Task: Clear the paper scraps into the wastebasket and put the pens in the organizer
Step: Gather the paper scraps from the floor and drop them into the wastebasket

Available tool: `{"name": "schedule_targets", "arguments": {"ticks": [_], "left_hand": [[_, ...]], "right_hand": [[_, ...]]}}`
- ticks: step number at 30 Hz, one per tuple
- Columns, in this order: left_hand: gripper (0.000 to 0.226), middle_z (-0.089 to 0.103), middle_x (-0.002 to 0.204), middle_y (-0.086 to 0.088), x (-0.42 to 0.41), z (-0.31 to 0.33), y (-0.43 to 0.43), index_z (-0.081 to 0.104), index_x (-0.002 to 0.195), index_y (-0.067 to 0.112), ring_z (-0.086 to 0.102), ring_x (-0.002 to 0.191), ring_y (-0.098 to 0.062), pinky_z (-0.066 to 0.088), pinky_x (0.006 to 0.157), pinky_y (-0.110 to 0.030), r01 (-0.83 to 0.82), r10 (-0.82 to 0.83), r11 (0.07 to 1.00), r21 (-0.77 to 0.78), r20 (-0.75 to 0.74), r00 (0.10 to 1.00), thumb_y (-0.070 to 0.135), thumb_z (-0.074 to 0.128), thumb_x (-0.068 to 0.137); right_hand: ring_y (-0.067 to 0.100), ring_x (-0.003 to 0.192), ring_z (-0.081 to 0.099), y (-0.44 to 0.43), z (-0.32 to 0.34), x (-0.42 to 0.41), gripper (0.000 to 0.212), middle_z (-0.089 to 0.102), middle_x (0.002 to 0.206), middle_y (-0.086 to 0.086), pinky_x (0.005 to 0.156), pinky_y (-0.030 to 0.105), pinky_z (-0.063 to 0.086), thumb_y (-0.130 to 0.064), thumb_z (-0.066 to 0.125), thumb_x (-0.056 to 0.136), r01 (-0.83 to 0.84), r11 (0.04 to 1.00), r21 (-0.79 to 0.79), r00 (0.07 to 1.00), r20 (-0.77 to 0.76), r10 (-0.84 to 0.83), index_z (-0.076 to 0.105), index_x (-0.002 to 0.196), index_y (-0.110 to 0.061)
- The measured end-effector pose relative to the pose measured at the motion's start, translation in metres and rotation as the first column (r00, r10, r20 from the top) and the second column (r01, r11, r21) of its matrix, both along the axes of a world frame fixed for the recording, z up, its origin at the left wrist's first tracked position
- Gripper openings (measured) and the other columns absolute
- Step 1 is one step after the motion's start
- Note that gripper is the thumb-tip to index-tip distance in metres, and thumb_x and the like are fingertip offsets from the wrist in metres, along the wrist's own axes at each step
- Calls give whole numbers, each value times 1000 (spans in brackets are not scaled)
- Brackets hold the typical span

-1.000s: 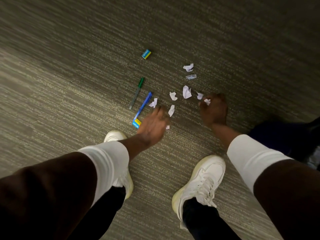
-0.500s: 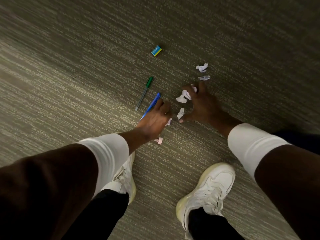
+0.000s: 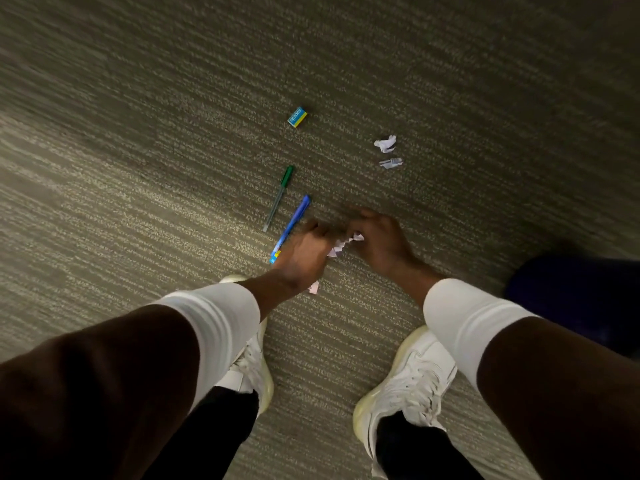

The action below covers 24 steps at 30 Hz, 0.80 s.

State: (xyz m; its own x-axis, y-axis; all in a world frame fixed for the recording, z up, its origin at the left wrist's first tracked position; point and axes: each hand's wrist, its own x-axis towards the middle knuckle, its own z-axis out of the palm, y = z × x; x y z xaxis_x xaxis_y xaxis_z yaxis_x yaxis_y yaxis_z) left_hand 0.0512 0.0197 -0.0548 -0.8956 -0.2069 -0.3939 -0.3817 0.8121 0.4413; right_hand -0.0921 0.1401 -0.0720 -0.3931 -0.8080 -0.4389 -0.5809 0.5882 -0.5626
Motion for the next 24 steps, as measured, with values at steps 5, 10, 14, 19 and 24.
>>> {"name": "schedule_targets", "arguments": {"ticks": [5,10,14,19,24], "left_hand": [[35,69,87,-11,-9,44,19,66,86,8,64,86,-33,40,73,-31,-53,53,999,2,-2,999,-9,81,59],[28,66,88,-9,-27,112,50,61,82,12,60,90,-31,48,76,-40,-162,169,979,122,-55,984,-7,77,68],[26,63,84,-6,-48,168,82,59,78,12,59,84,-28,45,75,-39,-187,217,956,227,-115,969,-7,73,67],[25,62,82,-2,-79,231,130,60,78,12,57,83,-22,45,69,-35,-228,298,914,335,-174,938,-6,76,70],[20,61,85,-1,-115,277,187,59,82,13,54,87,-19,44,71,-29,-186,308,878,441,-224,924,1,75,78]], "right_hand": [[21,73,68,40,35,5,12,72,85,4,67,26,48,-19,83,71,344,937,-55,939,20,-343,76,80,-15],[21,79,69,85,115,14,15,75,89,1,70,25,47,-7,84,79,576,817,-21,816,-37,-576,79,89,-18],[11,76,62,124,192,21,19,68,85,-8,70,17,49,-6,88,78,705,706,-72,707,-22,-707,81,88,-21],[13,76,65,172,275,15,19,69,86,-9,72,34,53,-8,87,79,805,574,-151,575,-38,-817,78,88,-21],[19,78,71,220,325,-1,13,75,86,-1,69,22,51,-12,83,85,891,377,-254,380,-40,-924,78,90,-22]]}}
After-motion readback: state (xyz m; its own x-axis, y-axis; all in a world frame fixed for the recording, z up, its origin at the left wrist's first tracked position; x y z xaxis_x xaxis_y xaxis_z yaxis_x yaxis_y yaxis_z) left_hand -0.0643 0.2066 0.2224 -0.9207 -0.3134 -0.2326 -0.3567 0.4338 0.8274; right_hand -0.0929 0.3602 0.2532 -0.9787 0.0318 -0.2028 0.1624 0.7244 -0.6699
